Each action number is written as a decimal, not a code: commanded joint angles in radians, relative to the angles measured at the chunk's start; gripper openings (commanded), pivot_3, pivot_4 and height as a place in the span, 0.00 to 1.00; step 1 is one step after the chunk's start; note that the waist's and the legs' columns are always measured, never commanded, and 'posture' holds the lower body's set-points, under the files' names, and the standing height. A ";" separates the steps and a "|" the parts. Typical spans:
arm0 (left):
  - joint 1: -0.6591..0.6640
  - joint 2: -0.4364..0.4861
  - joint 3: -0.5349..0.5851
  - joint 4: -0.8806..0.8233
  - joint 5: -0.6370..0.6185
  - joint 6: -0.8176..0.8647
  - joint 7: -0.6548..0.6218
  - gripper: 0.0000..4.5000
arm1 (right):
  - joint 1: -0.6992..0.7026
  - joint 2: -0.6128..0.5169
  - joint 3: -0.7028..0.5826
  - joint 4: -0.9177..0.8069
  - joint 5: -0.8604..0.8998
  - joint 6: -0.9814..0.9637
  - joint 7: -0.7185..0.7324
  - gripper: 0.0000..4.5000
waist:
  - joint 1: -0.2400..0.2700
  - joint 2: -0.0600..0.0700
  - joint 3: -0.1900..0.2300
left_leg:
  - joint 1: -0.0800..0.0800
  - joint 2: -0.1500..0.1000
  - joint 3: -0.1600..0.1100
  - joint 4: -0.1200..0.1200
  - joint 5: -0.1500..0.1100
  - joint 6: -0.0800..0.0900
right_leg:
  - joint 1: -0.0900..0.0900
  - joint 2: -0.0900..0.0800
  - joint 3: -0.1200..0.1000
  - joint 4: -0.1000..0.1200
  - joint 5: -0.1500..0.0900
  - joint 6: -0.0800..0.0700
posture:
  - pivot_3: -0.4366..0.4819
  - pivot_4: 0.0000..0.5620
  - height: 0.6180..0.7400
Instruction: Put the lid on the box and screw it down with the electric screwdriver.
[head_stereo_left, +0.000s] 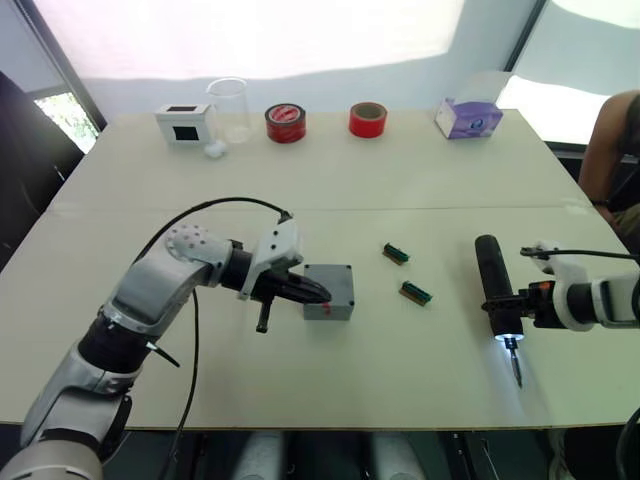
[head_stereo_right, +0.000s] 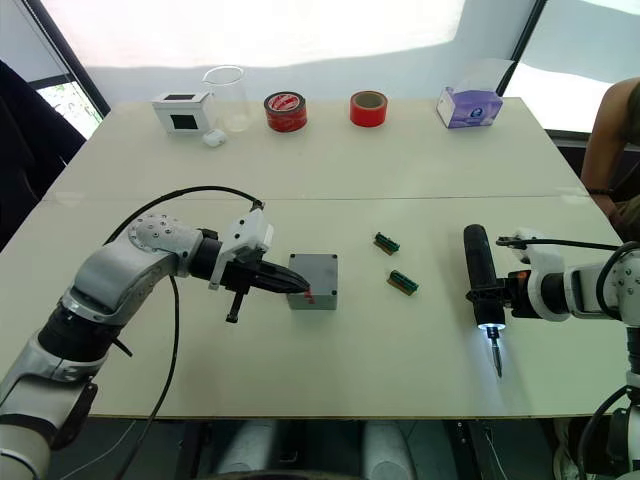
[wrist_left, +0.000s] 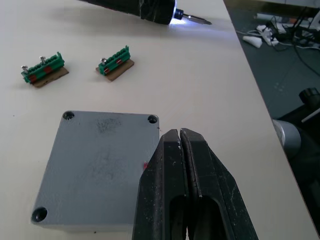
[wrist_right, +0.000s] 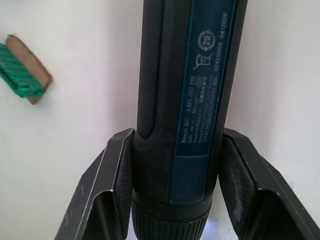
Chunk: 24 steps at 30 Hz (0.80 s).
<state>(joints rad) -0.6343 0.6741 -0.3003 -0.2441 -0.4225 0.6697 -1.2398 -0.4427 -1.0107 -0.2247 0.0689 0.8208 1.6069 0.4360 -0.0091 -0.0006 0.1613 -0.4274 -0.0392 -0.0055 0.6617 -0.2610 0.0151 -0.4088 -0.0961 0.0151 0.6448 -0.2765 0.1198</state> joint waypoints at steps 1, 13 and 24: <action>-0.002 0.019 0.008 -0.026 0.012 -0.020 0.000 0.00 | -0.029 -0.019 0.013 0.004 -0.045 -0.015 0.021 0.40 | 0.000 -0.001 0.000 | 0.000 0.000 0.000 0.000 0.000 0.000 | 0.000 0.000 0.000 0.000 0.000 0.000 | 0.48 0.27 1.00; -0.007 0.035 0.040 0.007 0.025 -0.021 0.035 0.00 | 0.013 -0.049 0.111 -0.030 -0.150 -0.142 0.109 0.99 | 0.001 -0.007 0.001 | 0.001 0.000 -0.001 0.002 0.000 0.000 | 0.003 0.000 -0.001 0.000 0.000 0.001 | 0.48 0.27 1.00; -0.086 0.048 0.147 0.184 0.023 -0.037 0.062 0.00 | -0.164 -0.106 0.058 -0.137 -0.111 -0.221 0.260 0.99 | -0.001 -0.005 0.002 | 0.001 0.000 -0.001 0.002 0.000 0.000 | 0.001 0.000 -0.001 0.000 0.000 0.001 | 0.48 0.27 1.00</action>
<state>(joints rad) -0.7005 0.7089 -0.2041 -0.0804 -0.4023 0.6468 -1.1904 -0.5930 -1.0786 -0.1654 -0.0108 0.7149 1.4398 0.6540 -0.0098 -0.0051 0.1638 -0.4268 -0.0391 -0.0063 0.6631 -0.2612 0.0153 -0.4080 -0.0957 0.0142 0.6451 -0.2762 0.1204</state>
